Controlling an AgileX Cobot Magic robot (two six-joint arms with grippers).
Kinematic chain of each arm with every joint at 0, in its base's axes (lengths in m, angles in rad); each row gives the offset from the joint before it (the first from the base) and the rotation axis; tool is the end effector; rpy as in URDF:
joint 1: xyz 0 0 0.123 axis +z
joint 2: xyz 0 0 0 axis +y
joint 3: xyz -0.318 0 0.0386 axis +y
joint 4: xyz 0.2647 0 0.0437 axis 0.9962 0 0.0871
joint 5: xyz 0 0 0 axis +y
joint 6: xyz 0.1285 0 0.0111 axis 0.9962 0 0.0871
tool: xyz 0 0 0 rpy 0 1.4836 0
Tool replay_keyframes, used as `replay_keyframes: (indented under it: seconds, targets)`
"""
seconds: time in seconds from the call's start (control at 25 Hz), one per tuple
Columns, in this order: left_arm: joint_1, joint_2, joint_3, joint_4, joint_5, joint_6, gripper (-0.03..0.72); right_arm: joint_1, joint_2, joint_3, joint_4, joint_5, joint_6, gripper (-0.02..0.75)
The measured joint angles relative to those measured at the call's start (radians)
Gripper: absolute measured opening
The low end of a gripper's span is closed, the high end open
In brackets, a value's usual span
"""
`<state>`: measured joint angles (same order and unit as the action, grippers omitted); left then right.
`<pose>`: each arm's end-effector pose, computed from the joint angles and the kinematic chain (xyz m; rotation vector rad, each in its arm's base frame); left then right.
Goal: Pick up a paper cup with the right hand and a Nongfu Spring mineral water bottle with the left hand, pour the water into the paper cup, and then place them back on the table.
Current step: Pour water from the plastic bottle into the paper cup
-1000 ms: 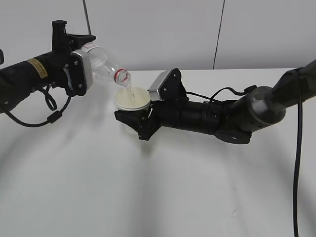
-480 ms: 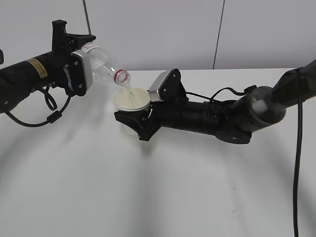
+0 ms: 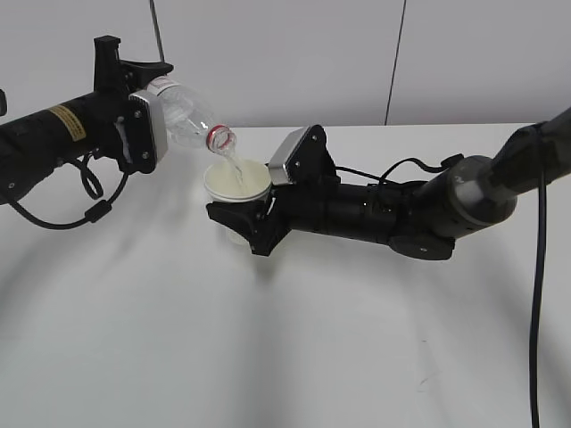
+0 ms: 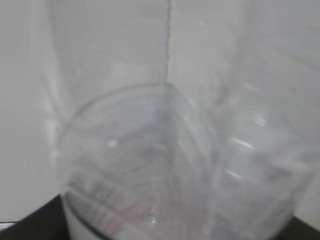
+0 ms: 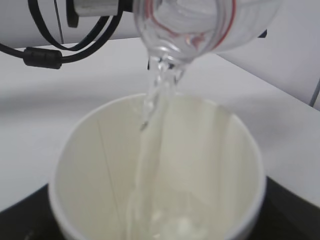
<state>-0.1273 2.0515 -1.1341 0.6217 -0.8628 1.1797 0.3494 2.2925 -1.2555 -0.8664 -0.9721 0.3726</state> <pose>0.4810 -0.1191 0.1952 1.4946 0.7882 0.7588 0.4512 0.2508 0.1115 -0.9484 1.4937 0.6957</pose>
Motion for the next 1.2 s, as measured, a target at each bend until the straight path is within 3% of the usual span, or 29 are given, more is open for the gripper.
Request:
replay_keyframes:
  seconds: [1.2]
  targets:
    - [0.000,0.000,0.000,0.000,-0.007,0.024,0.420,0.000,0.000,0.000,-0.019,0.000,-0.016,0.524]
